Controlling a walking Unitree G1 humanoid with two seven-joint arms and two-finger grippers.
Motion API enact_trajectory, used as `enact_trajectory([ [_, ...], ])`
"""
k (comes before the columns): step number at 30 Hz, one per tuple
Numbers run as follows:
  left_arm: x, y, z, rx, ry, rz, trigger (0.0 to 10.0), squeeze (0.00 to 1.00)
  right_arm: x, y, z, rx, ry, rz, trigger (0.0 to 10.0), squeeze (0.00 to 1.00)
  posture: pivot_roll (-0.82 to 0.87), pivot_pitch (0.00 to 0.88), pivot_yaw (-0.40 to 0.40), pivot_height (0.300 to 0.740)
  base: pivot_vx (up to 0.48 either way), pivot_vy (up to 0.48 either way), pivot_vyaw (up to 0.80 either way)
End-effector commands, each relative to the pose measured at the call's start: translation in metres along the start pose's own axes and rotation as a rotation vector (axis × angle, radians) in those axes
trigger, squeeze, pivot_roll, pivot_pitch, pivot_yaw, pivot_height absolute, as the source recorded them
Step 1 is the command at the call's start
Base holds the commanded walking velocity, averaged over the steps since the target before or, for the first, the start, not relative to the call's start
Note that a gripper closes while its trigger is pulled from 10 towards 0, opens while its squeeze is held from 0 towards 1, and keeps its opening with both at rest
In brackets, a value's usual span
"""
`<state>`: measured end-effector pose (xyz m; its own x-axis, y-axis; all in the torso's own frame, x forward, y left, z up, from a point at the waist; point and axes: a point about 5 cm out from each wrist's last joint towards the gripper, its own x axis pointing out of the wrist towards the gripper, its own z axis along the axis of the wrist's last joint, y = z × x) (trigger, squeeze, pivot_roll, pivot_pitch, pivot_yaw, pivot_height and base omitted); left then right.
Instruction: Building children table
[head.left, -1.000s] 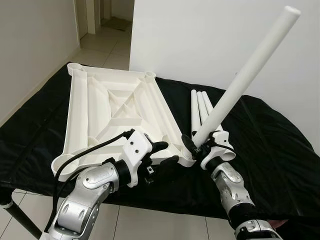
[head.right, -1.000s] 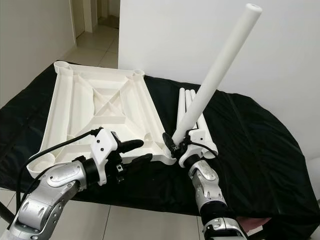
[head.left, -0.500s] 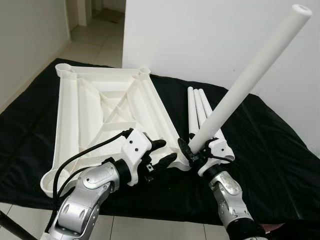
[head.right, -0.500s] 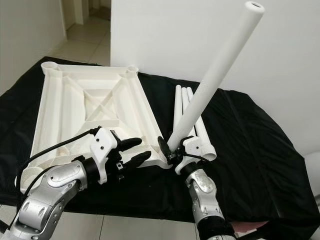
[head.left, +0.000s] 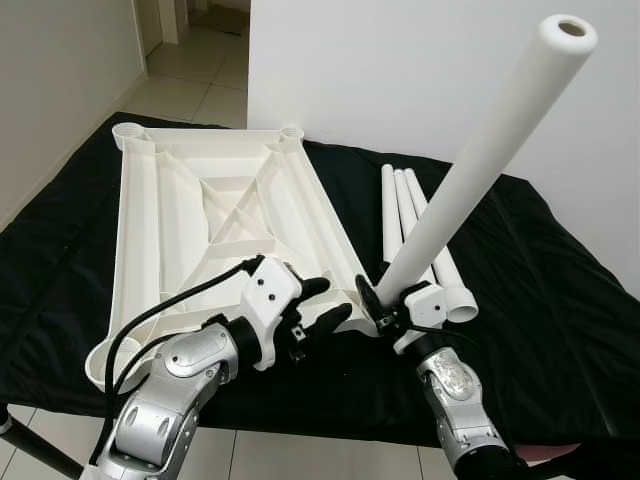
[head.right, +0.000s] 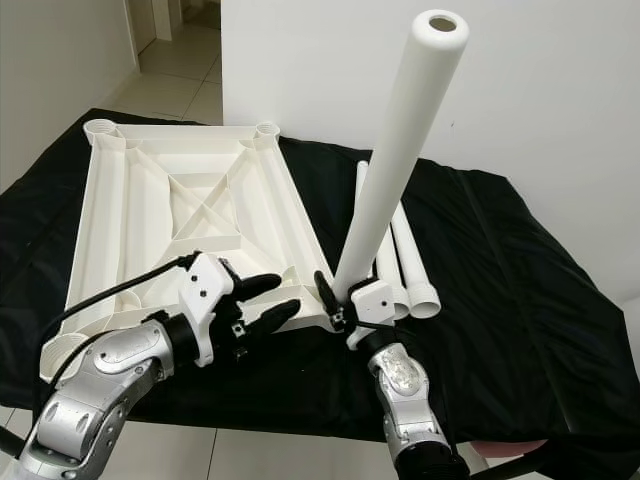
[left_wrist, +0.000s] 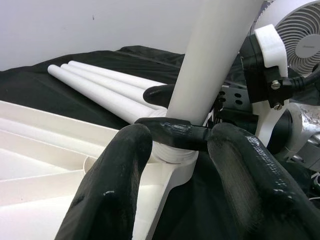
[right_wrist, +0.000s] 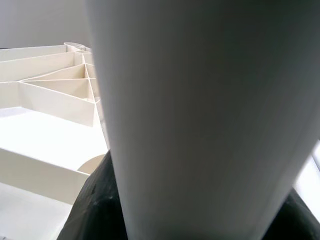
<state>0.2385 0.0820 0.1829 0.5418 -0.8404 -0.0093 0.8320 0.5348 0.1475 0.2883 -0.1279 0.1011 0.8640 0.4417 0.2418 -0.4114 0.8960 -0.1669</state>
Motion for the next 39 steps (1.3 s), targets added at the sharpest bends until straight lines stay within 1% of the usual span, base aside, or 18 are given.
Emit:
enact_trajectory([
  [1, 0.002, 0.000, 0.003, -0.003, -0.011, 0.020, 10.0, 0.00, -0.010, 0.002, -0.018, 0.040, 0.105, 0.007, 10.0, 0.00, 0.03, 0.000, -0.118, 0.740, 0.000, 0.000, 0.00],
  [3, 0.002, 0.000, 0.003, -0.003, -0.011, 0.020, 10.0, 0.00, -0.010, 0.002, -0.018, 0.033, 0.110, 0.005, 10.0, 0.00, 0.03, 0.000, -0.118, 0.740, 0.000, 0.000, 0.00],
  [5, 0.002, 0.001, 0.003, 0.000, -0.010, 0.022, 10.0, 0.00, -0.009, 0.002, -0.025, 0.048, 0.167, 0.008, 10.0, 0.00, 0.03, 0.000, -0.119, 0.740, 0.000, 0.000, 0.00],
  [6, 0.002, 0.001, 0.003, 0.000, -0.010, 0.022, 10.0, 0.00, -0.009, 0.002, -0.025, 0.048, 0.167, 0.008, 10.0, 0.00, 0.03, 0.000, -0.119, 0.740, 0.000, 0.000, 0.00],
  [7, 0.002, 0.001, 0.003, 0.002, -0.011, 0.024, 10.0, 0.00, -0.009, 0.002, -0.030, 0.056, 0.226, 0.006, 10.0, 0.00, 0.03, 0.000, -0.119, 0.740, 0.000, 0.000, 0.00],
  [11, 0.002, 0.001, 0.003, 0.002, -0.011, 0.025, 10.0, 0.00, -0.008, 0.001, -0.033, 0.050, 0.261, 0.004, 10.0, 0.00, 0.03, 0.000, -0.119, 0.740, 0.000, 0.000, 0.00],
  [12, 0.002, 0.001, 0.003, 0.002, -0.012, 0.027, 10.0, 0.00, -0.008, 0.001, -0.036, 0.086, 0.292, 0.010, 10.0, 0.00, 0.03, 0.000, -0.121, 0.740, 0.000, 0.000, 0.00],
  [13, 0.002, 0.001, 0.003, 0.002, -0.012, 0.027, 10.0, 0.00, -0.008, 0.001, -0.036, 0.086, 0.292, 0.010, 10.0, 0.00, 0.03, 0.000, -0.121, 0.740, 0.000, 0.000, 0.00],
  [14, 0.002, 0.001, 0.004, 0.002, -0.015, 0.027, 10.0, 0.00, -0.008, 0.002, -0.041, 0.107, 0.348, 0.025, 10.0, 0.00, 0.03, 0.000, -0.124, 0.740, 0.000, 0.000, 0.00],
  [15, 0.002, 0.001, 0.004, 0.004, -0.015, 0.028, 10.0, 0.00, -0.008, 0.002, -0.043, 0.110, 0.363, 0.027, 10.0, 0.00, 0.03, 0.000, -0.124, 0.740, 0.000, 0.000, 0.00],
  [20, 0.002, 0.002, 0.004, 0.006, -0.016, 0.031, 10.0, 0.00, -0.009, 0.002, -0.046, 0.125, 0.391, 0.032, 10.0, 0.00, 0.03, 0.000, -0.126, 0.740, 0.000, 0.000, 0.00],
  [22, 0.002, 0.002, 0.004, 0.008, -0.017, 0.034, 10.0, 0.00, -0.008, 0.002, -0.041, 0.121, 0.338, 0.030, 10.0, 0.00, 0.04, 0.000, -0.127, 0.740, 0.000, 0.000, 0.00],
  [25, 0.002, 0.002, 0.004, 0.008, -0.017, 0.035, 10.0, 0.00, -0.006, 0.002, -0.038, 0.122, 0.317, 0.018, 10.0, 0.00, 0.04, 0.000, -0.127, 0.740, 0.000, 0.000, 0.00],
  [28, 0.002, 0.002, 0.005, 0.008, -0.018, 0.034, 10.0, 0.00, -0.005, 0.003, -0.035, 0.180, 0.291, 0.015, 10.0, 0.00, 0.03, 0.000, -0.126, 0.740, 0.000, 0.000, 0.00],
  [33, 0.002, 0.002, 0.005, 0.010, -0.018, 0.030, 10.0, 0.00, -0.007, 0.002, -0.041, 0.221, 0.350, 0.001, 10.0, 0.00, 0.03, 0.000, -0.123, 0.740, 0.000, 0.000, 0.00],
  [36, 0.003, 0.002, 0.005, 0.011, -0.020, 0.028, 10.0, 0.00, -0.010, 0.004, -0.042, 0.144, 0.345, 0.040, 10.0, 0.00, 0.03, 0.000, -0.123, 0.740, 0.000, 0.000, 0.00],
  [37, 0.003, 0.002, 0.005, 0.011, -0.020, 0.028, 10.0, 0.00, -0.010, 0.004, -0.042, 0.144, 0.345, 0.040, 10.0, 0.00, 0.03, 0.000, -0.123, 0.740, 0.000, 0.000, 0.00],
  [39, 0.002, 0.001, 0.005, 0.011, -0.020, 0.028, 10.0, 0.00, -0.016, 0.007, -0.044, 0.038, 0.339, 0.084, 10.0, 0.00, 0.03, 0.000, -0.126, 0.740, 0.000, 0.000, 0.00],
])
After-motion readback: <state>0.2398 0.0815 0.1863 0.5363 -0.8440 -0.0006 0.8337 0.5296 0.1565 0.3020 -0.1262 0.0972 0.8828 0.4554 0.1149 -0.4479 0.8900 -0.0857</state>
